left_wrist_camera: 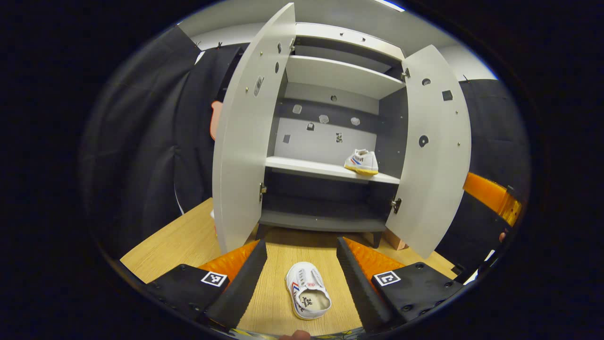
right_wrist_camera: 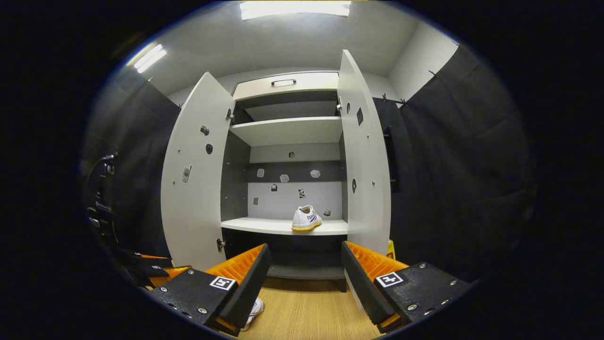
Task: Grab one shoe with the right hand and put it into the shoe cabinet, grab the other shoe with the left hand and put it into the shoe cabinet; then close the right door with the right hand and the left door with the left hand.
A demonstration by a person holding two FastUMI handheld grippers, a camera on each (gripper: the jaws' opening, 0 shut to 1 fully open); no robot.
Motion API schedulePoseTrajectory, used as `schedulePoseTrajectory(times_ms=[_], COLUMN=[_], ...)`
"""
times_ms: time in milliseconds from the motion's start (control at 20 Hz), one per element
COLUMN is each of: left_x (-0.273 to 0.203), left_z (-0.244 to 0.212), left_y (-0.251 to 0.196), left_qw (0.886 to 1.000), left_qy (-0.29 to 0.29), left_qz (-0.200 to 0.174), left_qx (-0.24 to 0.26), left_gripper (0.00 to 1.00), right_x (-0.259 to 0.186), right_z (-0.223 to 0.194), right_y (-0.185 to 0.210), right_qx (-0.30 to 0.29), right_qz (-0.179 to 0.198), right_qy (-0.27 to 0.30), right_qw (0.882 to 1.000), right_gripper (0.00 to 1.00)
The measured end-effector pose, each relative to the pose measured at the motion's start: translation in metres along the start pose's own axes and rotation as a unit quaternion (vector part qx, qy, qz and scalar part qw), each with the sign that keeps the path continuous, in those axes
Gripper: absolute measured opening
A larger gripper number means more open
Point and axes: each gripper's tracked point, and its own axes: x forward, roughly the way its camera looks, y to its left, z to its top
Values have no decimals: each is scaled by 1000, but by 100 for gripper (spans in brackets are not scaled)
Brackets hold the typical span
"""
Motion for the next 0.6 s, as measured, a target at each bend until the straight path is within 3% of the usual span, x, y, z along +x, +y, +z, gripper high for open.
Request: schedulePoseTrajectory(times_ms=[100, 300, 600], left_x=[13, 33, 59], left_z=[-43, -133, -195], left_y=[-1, 15, 30], left_qw=[998, 987, 973], left_qy=[55, 160, 225], left_qz=[-18, -4, 21], left_qx=[2, 30, 46], left_gripper=[97, 97, 98], right_x=[-3, -13, -21], right_z=[-8, -20, -27], right_y=[-6, -26, -44], right_qx=[5, -18, -20], right_qz=[0, -11, -32], right_qy=[11, 25, 40], right_qw=[1000, 999, 998], right_gripper=[92, 92, 92])
